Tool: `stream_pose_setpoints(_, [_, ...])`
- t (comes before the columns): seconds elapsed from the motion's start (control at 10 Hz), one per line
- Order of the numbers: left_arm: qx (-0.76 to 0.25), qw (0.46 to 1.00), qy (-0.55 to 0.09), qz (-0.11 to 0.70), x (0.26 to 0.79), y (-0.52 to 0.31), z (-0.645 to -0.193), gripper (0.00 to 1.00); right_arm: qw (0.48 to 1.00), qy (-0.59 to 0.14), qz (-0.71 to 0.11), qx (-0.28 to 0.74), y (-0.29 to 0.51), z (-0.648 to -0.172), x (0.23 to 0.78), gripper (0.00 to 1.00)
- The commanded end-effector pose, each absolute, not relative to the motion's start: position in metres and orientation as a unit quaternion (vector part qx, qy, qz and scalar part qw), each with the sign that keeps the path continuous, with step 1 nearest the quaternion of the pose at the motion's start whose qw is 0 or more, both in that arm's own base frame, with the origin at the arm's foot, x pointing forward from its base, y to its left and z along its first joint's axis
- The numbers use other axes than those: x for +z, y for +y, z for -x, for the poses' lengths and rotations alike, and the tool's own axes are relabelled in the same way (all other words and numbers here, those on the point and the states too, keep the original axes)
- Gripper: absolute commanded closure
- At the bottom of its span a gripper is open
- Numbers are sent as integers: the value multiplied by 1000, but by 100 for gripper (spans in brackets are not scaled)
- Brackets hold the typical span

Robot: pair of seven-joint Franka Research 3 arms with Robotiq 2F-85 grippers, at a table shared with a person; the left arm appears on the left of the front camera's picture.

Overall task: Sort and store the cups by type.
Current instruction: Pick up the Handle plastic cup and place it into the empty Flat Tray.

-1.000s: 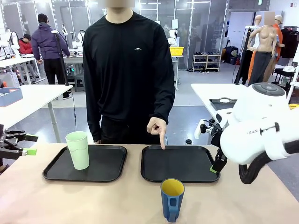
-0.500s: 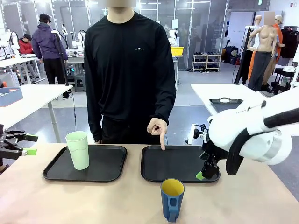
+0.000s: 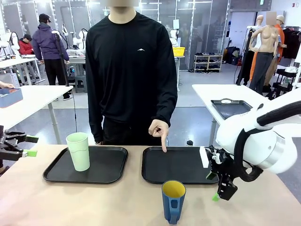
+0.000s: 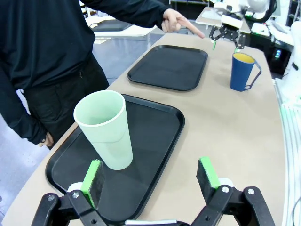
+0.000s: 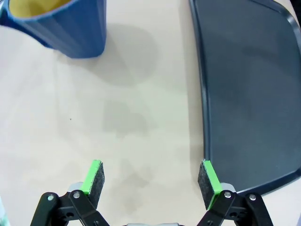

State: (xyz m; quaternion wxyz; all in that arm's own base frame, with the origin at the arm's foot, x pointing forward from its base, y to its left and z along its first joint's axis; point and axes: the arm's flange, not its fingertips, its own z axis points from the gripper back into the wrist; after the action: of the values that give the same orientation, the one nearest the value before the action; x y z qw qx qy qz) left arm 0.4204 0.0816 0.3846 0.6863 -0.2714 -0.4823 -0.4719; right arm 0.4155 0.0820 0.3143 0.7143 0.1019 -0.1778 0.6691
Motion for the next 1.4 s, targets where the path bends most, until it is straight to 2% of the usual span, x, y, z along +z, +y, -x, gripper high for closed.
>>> stream_pose_setpoints(0.0, [-473,683,-488,268,386,80,-422,0,700,-205,-113,675,72,-341,283,0])
stream_pose_setpoints(0.2, [-473,683,-488,268,386,80,-422,0,673,-256,-156,676,72,-336,283,0])
stream_pose_setpoints(0.5, [-473,683,-488,268,386,80,-422,0,659,-321,-215,645,69,-333,268,0])
stream_pose_setpoints(0.9, [-473,683,-488,268,386,80,-422,0,607,-348,-302,647,71,-336,255,0])
stream_pose_setpoints(1.0, [-473,683,-488,268,386,80,-422,0,617,-348,-296,641,70,-340,256,0])
stream_pose_setpoints(1.1, [-473,683,-488,268,386,80,-422,0,628,-342,-282,640,79,-390,258,0])
stream_pose_setpoints(1.3, [-473,683,-488,268,386,80,-422,0,628,-342,-282,640,79,-390,258,0])
